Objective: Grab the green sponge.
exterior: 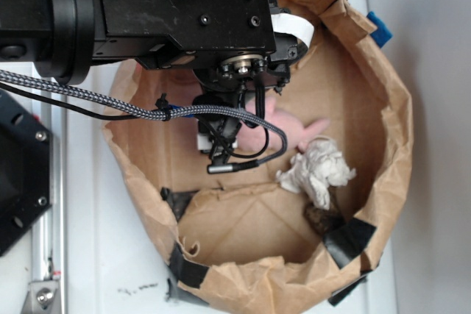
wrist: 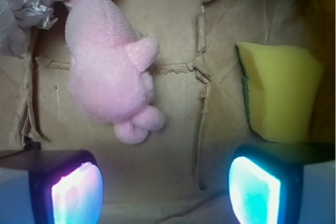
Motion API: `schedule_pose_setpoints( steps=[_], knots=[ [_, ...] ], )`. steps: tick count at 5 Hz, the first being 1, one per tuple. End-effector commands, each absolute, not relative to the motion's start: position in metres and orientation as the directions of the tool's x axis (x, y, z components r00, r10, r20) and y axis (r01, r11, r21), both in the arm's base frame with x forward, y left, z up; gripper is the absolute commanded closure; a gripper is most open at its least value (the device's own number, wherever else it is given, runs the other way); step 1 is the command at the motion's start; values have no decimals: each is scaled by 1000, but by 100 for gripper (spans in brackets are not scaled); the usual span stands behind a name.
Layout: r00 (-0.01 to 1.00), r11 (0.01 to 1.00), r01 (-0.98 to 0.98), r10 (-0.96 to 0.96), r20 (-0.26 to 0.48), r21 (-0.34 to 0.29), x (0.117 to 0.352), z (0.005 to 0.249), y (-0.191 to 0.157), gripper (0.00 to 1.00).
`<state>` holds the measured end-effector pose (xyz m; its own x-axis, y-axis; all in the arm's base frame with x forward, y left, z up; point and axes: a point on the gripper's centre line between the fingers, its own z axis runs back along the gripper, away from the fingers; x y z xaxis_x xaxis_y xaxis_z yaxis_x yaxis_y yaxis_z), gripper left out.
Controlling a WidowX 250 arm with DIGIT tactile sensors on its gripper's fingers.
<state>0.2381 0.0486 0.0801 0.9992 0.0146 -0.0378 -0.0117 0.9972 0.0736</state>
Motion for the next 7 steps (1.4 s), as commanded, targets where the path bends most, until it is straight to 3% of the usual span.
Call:
schedule_pose_setpoints(
  steps=[1, 5, 7],
  knots=[
    [1000, 996, -28, 28, 6, 82, 240, 89, 56, 0],
    [999, 997, -4, 1, 35, 81, 240, 87, 65, 0],
    [1000, 991, 10, -14, 28, 134, 247, 78, 85, 0]
  ],
)
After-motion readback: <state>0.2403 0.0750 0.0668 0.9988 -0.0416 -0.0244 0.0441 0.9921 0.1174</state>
